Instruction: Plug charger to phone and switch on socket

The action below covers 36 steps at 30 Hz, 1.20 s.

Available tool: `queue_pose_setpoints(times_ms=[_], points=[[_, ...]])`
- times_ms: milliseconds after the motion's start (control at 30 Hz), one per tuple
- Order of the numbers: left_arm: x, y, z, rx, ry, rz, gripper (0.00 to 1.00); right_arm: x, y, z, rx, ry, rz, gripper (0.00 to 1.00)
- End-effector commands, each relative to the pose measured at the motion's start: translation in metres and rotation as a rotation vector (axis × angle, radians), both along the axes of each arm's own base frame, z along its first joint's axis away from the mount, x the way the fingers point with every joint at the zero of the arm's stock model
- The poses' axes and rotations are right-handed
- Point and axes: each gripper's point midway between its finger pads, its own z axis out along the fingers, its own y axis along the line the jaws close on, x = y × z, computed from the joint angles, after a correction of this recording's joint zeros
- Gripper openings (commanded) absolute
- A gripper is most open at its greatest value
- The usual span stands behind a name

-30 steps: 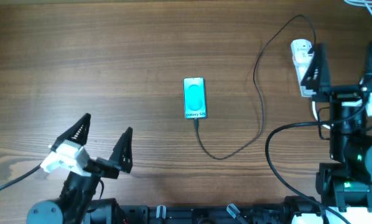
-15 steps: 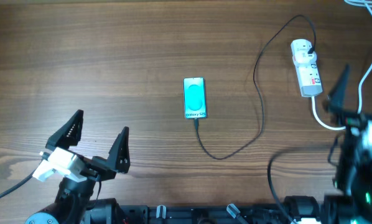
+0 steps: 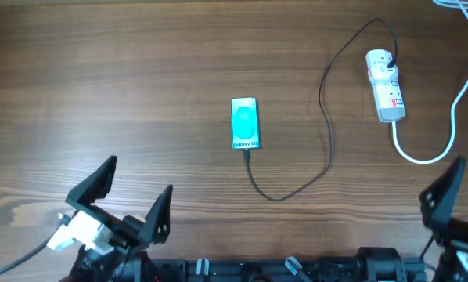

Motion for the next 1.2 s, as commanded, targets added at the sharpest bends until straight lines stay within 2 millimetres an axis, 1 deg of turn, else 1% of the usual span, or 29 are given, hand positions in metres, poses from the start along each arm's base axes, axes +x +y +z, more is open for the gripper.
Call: queue_pose_setpoints(times_ms=[0, 67, 133, 267, 300, 400, 500, 600, 700, 767, 833, 867, 967, 1000, 1067, 1100, 1167], points=[[-0.004, -0.005, -0.003, 0.019, 0.002, -0.026, 1.00, -0.025, 0.002, 0.003, 0.036, -0.053, 0.038, 1.00], [-0.003, -0.006, -0.009, 0.019, 0.029, -0.033, 1.00, -0.026, 0.003, 0.003, 0.034, -0.050, 0.049, 1.00], [0.005, 0.000, -0.022, 0.009, 0.081, 0.000, 1.00, -0.024, 0.003, 0.002, 0.036, -0.043, 0.051, 1.00], [0.031, 0.023, -0.064, -0.020, 0.219, 0.145, 1.00, -0.022, 0.003, -0.001, 0.054, -0.031, 0.064, 1.00], [0.038, 0.028, -0.077, -0.023, 0.256, 0.175, 1.00, -0.022, 0.003, -0.001, 0.054, -0.031, 0.062, 0.99], [0.050, 0.028, -0.106, -0.020, 0.318, 0.178, 1.00, -0.020, 0.002, -0.004, 0.058, -0.019, 0.056, 1.00], [0.059, 0.029, -0.130, -0.016, 0.366, 0.182, 1.00, -0.005, 0.002, -0.018, 0.082, 0.036, 0.070, 1.00], [0.065, 0.029, -0.148, -0.013, 0.394, 0.183, 1.00, 0.022, 0.004, -0.048, 0.123, 0.153, 0.106, 1.00], [0.071, 0.032, -0.157, -0.014, 0.396, 0.202, 1.00, 0.048, 0.010, -0.080, 0.227, 0.258, 0.201, 1.00], [0.075, 0.036, -0.163, -0.017, 0.399, 0.228, 1.00, 0.063, 0.011, -0.103, 0.334, 0.306, 0.250, 1.00], [0.076, 0.037, -0.165, -0.017, 0.403, 0.235, 1.00, 0.074, 0.010, -0.121, 0.405, 0.330, 0.277, 1.00], [0.076, 0.037, -0.165, -0.018, 0.403, 0.235, 1.00, 0.078, 0.010, -0.128, 0.408, 0.342, 0.273, 1.00], [0.075, 0.037, -0.167, -0.017, 0.411, 0.235, 1.00, 0.088, 0.000, -0.153, 0.440, 0.391, 0.211, 1.00], [0.075, 0.037, -0.167, -0.017, 0.411, 0.235, 1.00, 0.089, -0.004, -0.158, 0.455, 0.396, 0.188, 1.00], [0.075, 0.037, -0.167, -0.017, 0.411, 0.235, 1.00, 0.089, -0.008, -0.158, 0.488, 0.381, 0.181, 1.00], [0.075, 0.037, -0.168, -0.016, 0.414, 0.235, 1.00, 0.090, -0.013, -0.159, 0.543, 0.368, 0.168, 1.00], [0.075, 0.037, -0.172, -0.014, 0.432, 0.235, 1.00, 0.096, -0.019, -0.170, 0.606, 0.394, 0.145, 1.00]])
